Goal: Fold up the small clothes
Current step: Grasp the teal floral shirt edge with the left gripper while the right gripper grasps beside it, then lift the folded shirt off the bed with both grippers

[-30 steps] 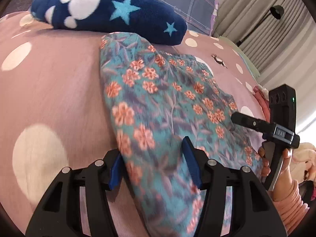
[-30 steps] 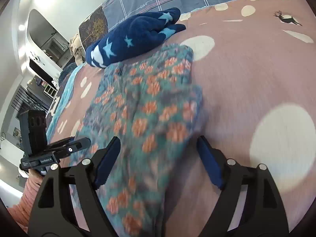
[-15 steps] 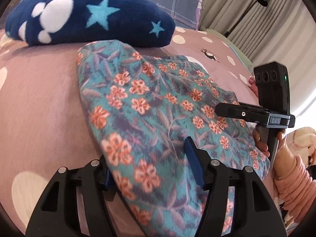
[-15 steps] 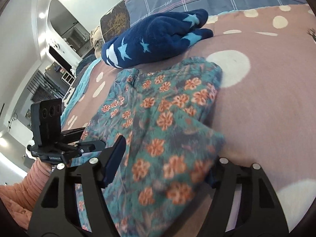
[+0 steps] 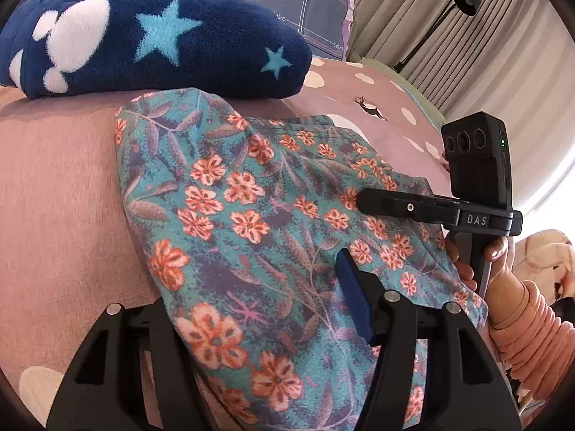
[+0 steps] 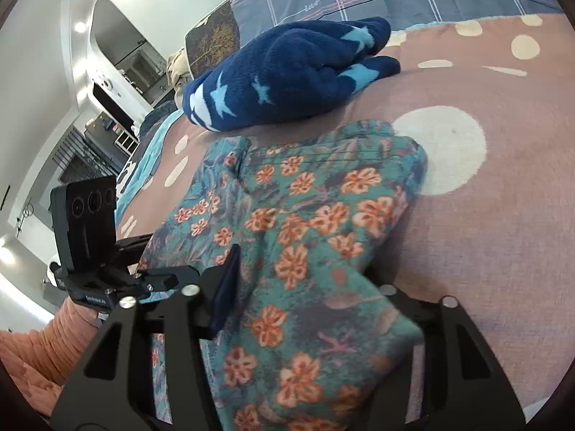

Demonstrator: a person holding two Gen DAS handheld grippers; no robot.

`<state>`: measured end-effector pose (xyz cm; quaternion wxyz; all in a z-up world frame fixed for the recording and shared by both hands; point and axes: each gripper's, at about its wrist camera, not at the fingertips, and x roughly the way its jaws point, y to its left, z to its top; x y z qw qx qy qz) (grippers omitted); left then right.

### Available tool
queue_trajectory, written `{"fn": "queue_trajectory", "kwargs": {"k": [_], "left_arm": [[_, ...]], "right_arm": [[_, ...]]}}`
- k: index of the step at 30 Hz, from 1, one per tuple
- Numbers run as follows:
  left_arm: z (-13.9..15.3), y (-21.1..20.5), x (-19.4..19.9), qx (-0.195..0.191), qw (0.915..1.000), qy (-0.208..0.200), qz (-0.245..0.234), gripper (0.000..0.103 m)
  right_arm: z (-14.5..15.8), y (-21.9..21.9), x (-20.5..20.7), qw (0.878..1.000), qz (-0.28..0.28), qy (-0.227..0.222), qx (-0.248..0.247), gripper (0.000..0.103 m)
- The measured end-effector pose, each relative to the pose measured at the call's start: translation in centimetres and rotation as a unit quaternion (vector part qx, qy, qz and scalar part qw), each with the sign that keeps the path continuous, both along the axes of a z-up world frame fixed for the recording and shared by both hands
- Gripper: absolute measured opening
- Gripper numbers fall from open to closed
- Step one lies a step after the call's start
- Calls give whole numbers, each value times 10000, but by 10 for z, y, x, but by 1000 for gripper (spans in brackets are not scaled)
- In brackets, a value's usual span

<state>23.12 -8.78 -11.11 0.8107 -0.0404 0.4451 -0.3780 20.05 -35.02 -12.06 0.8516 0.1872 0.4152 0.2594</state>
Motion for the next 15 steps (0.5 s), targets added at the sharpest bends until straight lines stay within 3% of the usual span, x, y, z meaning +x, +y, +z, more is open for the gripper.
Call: {"fn": "queue_trajectory", "kwargs": {"k": [9, 11, 15], "left_arm": [[3, 2, 2, 200, 9995, -125, 209, 20], [12, -1, -9, 275, 9989, -362, 90, 15], [56, -13, -47, 471, 9921, -1157, 122, 13]], "right_arm": [[6, 7, -3, 9990, -131, -21, -427, 31], [14, 17, -9, 9970, -194, -102, -743, 22], [53, 43, -46, 9883, -367, -752, -1273, 18]]}}
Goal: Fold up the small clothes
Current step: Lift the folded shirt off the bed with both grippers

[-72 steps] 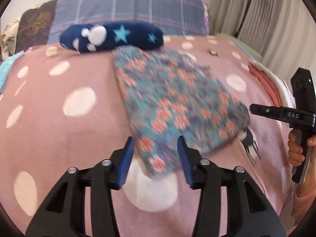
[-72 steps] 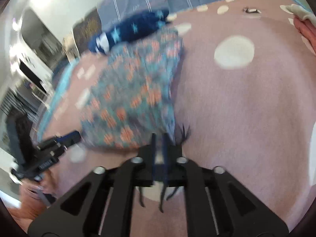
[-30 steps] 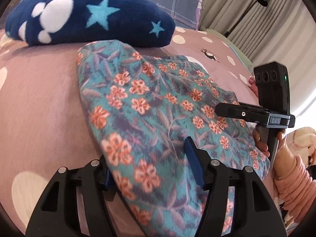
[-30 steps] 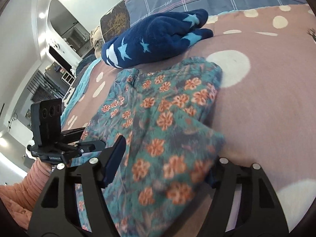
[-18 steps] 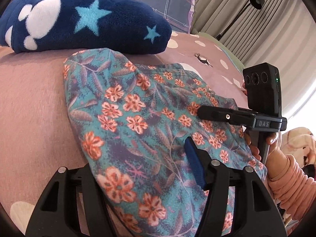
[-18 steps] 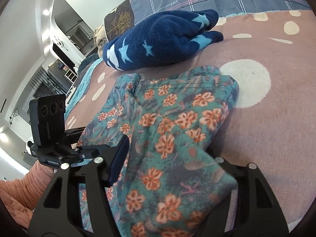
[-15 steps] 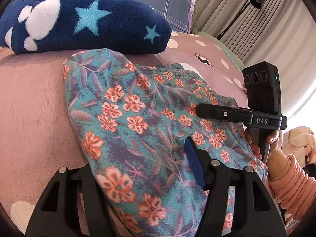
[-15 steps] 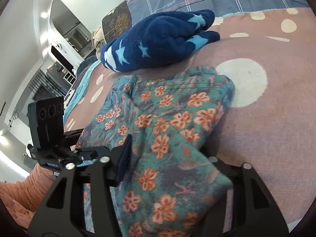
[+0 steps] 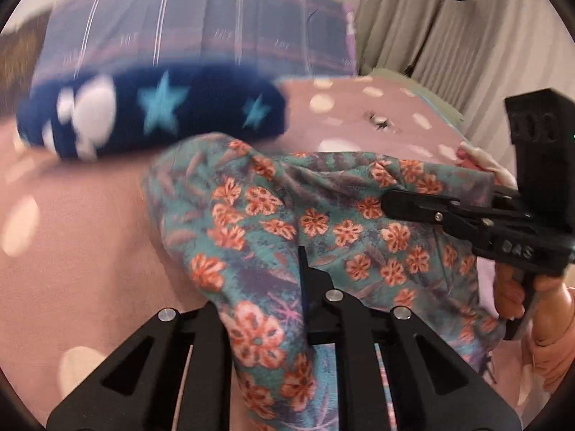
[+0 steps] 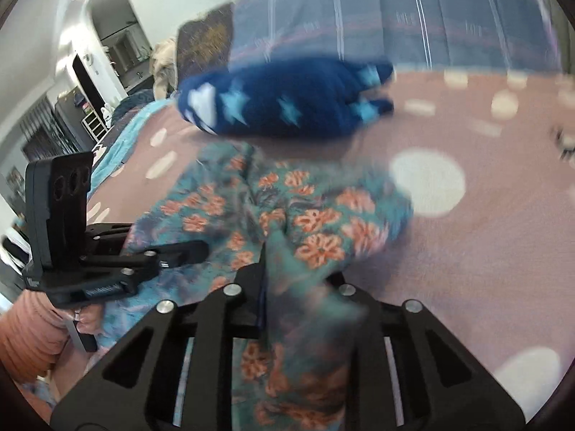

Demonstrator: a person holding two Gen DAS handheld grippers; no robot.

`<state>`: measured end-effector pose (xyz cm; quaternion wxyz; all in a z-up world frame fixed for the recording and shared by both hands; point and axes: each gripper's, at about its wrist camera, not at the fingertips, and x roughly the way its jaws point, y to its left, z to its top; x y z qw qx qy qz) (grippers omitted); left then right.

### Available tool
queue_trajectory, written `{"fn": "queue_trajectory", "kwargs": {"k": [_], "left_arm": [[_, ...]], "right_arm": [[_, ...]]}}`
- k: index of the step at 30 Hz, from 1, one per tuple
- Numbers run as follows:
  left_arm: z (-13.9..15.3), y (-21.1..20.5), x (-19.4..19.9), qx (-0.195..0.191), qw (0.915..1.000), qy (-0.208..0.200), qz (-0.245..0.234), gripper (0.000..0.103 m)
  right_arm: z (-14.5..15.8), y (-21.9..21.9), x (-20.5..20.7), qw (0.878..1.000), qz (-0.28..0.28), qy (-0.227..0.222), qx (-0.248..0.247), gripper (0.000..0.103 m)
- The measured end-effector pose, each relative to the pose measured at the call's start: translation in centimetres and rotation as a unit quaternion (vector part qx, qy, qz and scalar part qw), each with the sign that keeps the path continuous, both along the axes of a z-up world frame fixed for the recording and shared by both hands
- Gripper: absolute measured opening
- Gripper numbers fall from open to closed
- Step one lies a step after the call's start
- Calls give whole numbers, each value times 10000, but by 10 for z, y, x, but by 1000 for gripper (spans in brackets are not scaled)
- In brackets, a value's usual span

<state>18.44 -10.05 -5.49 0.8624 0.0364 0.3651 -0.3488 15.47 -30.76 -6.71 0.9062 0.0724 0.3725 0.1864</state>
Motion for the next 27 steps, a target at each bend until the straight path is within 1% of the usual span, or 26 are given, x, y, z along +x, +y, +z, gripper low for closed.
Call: {"fn": "queue_trajectory", "kwargs": {"k": [2, 4, 5, 8, 12, 15, 18, 21, 23, 27], "left_arm": [[24, -4, -16, -27, 9995, -317, -83, 13], [57, -12, -35, -90, 9973, -695, -203, 13], [68, -16, -39, -119, 9964, -795, -258, 13], [117, -43, -56, -125, 9901, -1280, -557, 13], [167, -88, -58, -69, 9817, -1757, -731, 13], [196, -126, -48, -61, 9774, -1959, -788, 13], [210, -163, -32, 0, 9746, -2078, -833, 13], [212, -192, -14, 122, 9730, -2155, -815, 13], [210, -209, -3, 219, 9728, -2168, -782, 13], [190, -237, 39, 442, 9764, -1992, -710, 14]], "right_arm": [[28, 7, -29, 9987, -52, -449, -225, 17], [51, 7, -53, 9959, -149, -801, -403, 17], [62, 6, -66, 9939, -217, -978, -465, 17], [106, -9, -106, 9836, -502, -1619, -615, 17], [155, -40, -131, 9701, -896, -2145, -702, 17], [187, -70, -130, 9592, -1235, -2369, -925, 17], [209, -102, -116, 9523, -1572, -2404, -1033, 17], [221, -132, -91, 9477, -1919, -2326, -1044, 17], [223, -146, -73, 9469, -2047, -2258, -1028, 17], [212, -171, -27, 9491, -2238, -1993, -969, 17]]}}
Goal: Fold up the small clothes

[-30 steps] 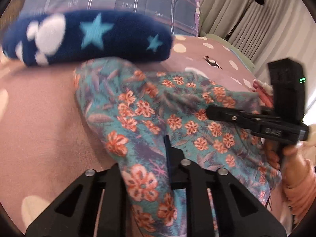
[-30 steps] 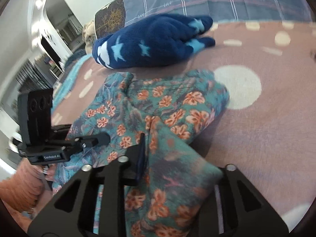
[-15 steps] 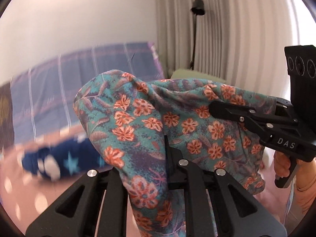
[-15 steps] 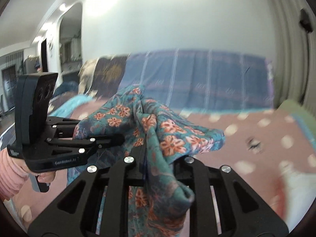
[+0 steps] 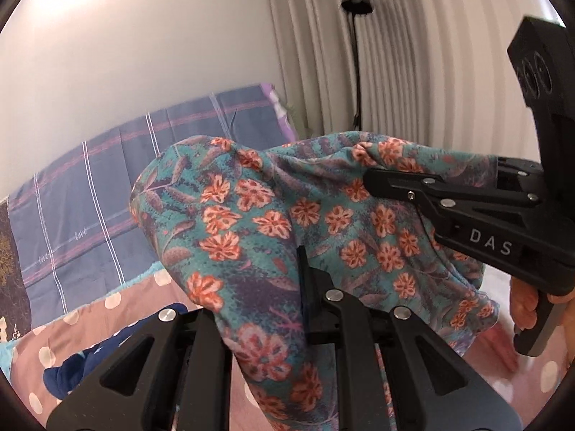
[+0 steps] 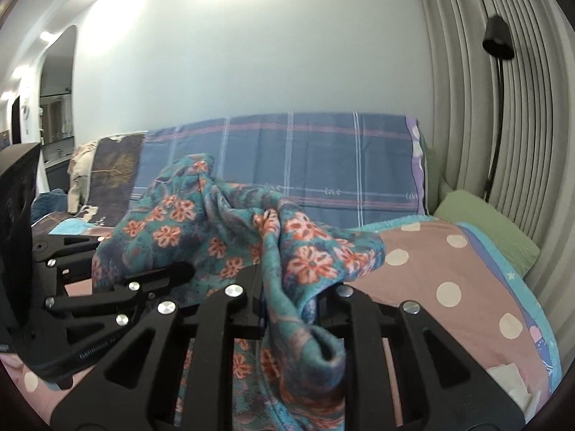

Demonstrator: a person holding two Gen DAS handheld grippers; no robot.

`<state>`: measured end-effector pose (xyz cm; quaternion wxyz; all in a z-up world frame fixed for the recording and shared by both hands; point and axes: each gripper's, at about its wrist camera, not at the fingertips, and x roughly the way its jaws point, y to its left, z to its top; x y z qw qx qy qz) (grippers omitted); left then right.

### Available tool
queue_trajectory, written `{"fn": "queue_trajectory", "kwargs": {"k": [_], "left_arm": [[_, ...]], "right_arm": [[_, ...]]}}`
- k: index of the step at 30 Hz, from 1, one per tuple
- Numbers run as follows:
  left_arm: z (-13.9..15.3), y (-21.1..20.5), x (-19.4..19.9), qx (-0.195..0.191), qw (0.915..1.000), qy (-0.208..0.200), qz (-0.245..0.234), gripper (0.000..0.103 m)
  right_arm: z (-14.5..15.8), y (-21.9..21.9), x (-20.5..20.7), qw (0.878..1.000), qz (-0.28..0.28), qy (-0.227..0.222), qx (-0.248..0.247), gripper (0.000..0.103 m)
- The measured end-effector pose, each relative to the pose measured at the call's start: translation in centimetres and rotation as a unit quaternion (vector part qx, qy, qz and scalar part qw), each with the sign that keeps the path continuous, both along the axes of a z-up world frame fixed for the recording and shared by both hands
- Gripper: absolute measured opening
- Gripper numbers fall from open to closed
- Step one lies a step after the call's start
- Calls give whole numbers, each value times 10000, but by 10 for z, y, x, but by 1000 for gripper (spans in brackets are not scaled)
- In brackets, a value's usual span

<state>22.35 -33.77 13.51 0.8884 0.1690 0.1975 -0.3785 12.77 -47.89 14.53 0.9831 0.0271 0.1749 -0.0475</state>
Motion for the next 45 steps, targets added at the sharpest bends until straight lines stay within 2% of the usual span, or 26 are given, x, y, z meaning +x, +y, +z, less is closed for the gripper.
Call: {"fn": "queue_trajectory", "kwargs": {"k": [4, 5, 6, 7, 8, 9, 10, 11, 12, 13, 14, 15, 17, 19, 21, 24, 27, 31, 33, 35, 40, 45], "left_arm": [[-33, -24, 41, 126, 9997, 169, 117, 14], [-46, -30, 51, 194, 9995, 142, 183, 20], [-58, -35, 59, 318, 9991, 71, 264, 37], [-74, -41, 67, 567, 9974, -26, 435, 48], [-95, -46, 77, 936, 9932, -53, 689, 61], [-123, -49, 86, 1354, 9863, 4, 938, 62], [-142, -47, 89, 1543, 9831, 89, 982, 62], [-160, -45, 89, 1661, 9814, 226, 940, 62], [-184, -42, 86, 1791, 9798, 481, 752, 62], [-199, -39, 82, 1864, 9788, 545, 643, 62], [-208, -36, 74, 1815, 9806, 368, 646, 64], [-216, -33, 63, 1757, 9819, 127, 700, 64], [-215, -30, 55, 1686, 9822, 0, 829, 63], [-208, -27, 49, 1618, 9832, 29, 851, 63], [-201, -18, 45, 1529, 9853, 185, 733, 66], [-193, -3, 30, 1341, 9884, 303, 653, 77], [-191, 20, 4, 1059, 9908, 569, 617, 80], [-176, 59, -33, 515, 9935, 828, 586, 85], [-168, 82, -55, 239, 9938, 925, 574, 93], [-159, 101, -74, 0, 9940, 904, 609, 95], [-128, 140, -123, -406, 9924, 659, 955, 102], [-96, 167, -163, -682, 9886, 424, 1272, 102]], "right_arm": [[-27, -16, 60, 9987, -248, 432, -110, 18], [-33, -18, 69, 9982, -307, 497, -155, 19], [-42, -20, 82, 9972, -393, 592, -215, 19], [-51, -23, 93, 9963, -470, 669, -253, 22], [-62, -27, 103, 9949, -591, 753, -310, 33], [-80, -32, 117, 9910, -881, 913, -424, 45], [-99, -37, 127, 9845, -1229, 1150, -485, 72], [-121, -43, 137, 9759, -1512, 1505, -451, 74], [-153, -52, 146, 9664, -1605, 1996, -228, 73], [-181, -58, 148, 9613, -1510, 2306, 39, 71], [-199, -60, 148, 9572, -1462, 2492, 148, 71], [-230, -61, 146, 9475, -1480, 2831, 144, 72], [-254, -65, 135, 9489, -1449, 2777, 394, 75], [-253, -80, 124, 9497, -1523, 2566, 945, 76], [-244, -87, 117, 9476, -1661, 2473, 1150, 76], [-226, -70, 102, 9533, -1773, 2337, 722, 76], [-211, -41, 68, 9621, -1725, 2076, 394, 77], [-196, -12, 10, 9728, -1423, 1738, 559, 84], [-191, 3, -24, 9783, -1324, 1452, 655, 89], [-185, 15, -52, 9816, -1175, 1230, 872, 92], [-163, 47, -111, 9812, -834, 1028, 1407, 92], [-129, 88, -154, 9857, -1213, 671, 954, 96]]}}
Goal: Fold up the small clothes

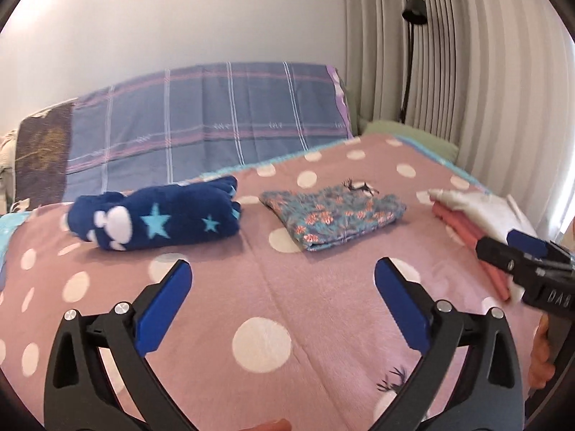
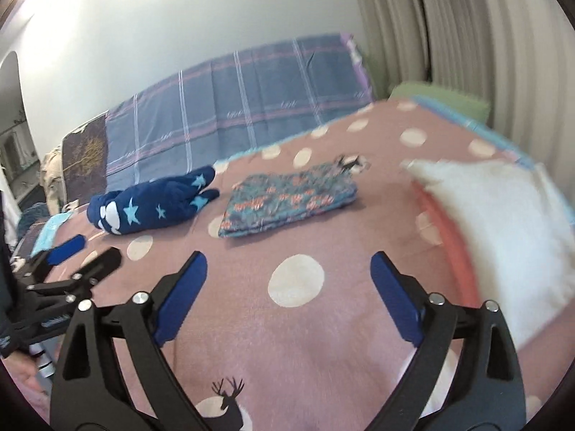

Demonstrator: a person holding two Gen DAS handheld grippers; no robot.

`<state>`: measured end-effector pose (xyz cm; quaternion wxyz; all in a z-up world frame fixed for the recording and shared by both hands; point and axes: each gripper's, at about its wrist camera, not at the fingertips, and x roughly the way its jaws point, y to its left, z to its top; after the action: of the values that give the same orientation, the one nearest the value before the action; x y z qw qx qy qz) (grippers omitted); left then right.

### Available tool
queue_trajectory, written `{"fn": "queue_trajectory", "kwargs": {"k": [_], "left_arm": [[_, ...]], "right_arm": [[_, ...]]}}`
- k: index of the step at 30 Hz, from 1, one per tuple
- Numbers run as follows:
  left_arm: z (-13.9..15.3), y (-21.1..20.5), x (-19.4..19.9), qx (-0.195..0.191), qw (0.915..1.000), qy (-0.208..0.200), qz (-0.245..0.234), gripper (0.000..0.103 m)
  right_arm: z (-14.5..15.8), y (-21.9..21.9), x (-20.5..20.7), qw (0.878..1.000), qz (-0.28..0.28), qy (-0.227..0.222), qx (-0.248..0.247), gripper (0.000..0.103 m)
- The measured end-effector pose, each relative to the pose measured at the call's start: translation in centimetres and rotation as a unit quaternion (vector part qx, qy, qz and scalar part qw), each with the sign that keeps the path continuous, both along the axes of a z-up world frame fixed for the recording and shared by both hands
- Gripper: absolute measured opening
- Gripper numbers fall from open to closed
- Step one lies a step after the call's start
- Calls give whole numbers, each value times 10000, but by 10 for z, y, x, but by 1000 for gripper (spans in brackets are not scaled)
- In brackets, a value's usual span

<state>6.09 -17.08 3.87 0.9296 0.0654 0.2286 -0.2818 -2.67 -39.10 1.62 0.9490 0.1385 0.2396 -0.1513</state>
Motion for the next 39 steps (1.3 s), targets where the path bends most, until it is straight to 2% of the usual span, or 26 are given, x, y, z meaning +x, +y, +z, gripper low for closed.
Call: {"fn": "queue_trajectory", "kwargs": {"k": [2, 6, 10, 14, 20, 39], "left_arm": [[7, 7, -12, -57, 9999, -56, 89, 102], [9, 15, -33, 137, 9986, 10, 504, 102], [0, 20, -51, 205, 9988, 70, 432, 102], [-4, 22, -63, 290, 9989, 77, 349, 102], [-2, 25, -69, 180, 9993, 161, 295, 102], [-4, 21, -77, 296, 9988, 186, 335, 102]], "right_arm": [[9, 12, -12, 9999, -60, -13, -122, 97], [19, 30, -37, 9996, -59, -2, -273, 97], [14, 42, -48, 9970, -312, 272, -648, 97], [6, 44, -56, 9976, -258, 348, -541, 97], [3, 42, -62, 9982, -223, 367, -410, 97], [9, 49, -74, 9983, -106, 273, -514, 97]]}}
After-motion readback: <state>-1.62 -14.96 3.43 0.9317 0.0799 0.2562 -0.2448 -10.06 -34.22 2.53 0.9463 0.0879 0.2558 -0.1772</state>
